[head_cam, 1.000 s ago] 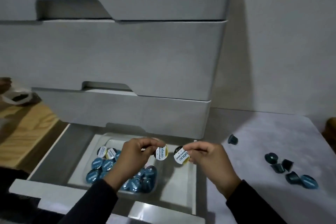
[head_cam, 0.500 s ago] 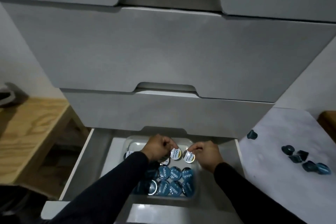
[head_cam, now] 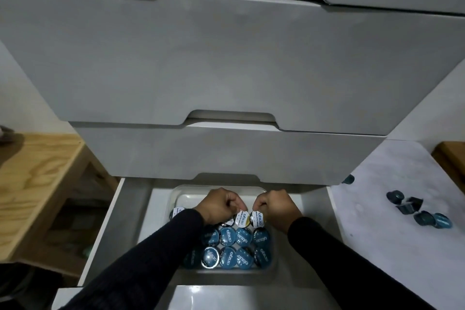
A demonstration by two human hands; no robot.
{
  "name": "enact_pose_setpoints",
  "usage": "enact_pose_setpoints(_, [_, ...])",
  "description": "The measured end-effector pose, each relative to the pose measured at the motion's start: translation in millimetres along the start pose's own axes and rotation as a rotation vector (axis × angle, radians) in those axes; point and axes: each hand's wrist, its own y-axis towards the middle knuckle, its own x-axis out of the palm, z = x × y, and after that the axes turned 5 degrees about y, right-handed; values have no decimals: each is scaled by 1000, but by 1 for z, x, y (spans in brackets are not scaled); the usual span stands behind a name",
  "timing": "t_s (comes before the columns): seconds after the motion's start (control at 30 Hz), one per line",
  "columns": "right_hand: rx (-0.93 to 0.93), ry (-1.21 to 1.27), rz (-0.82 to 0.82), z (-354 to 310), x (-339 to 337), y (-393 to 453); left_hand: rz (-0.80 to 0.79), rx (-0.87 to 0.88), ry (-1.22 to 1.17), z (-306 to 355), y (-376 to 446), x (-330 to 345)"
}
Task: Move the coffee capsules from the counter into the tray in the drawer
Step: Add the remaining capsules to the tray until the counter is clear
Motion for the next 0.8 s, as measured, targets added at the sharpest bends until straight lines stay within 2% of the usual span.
enact_pose_setpoints(0.17, [5, -55, 2, 6, 5, 4, 6, 8, -11, 3, -4, -1])
enact_pose_setpoints(0.33, [-71, -138, 55, 9, 11, -1, 57, 15, 18, 13, -16, -3])
enact_pose_setpoints(0.53, [-179, -261, 181, -1, 16, -16, 328, 23, 468, 40, -47, 6])
enact_pose_setpoints(0.6, [-210, -304, 312, -8, 21, -28, 392, -6, 559, 44, -57, 14])
enact_pose_setpoints(0.7, [-274, -337, 403, -12, 29, -44, 478, -39, 666, 47, -69, 26])
enact_pose_setpoints(0.8, [-295, -356, 432, -19, 32, -60, 534, -57, 656, 45, -79, 40])
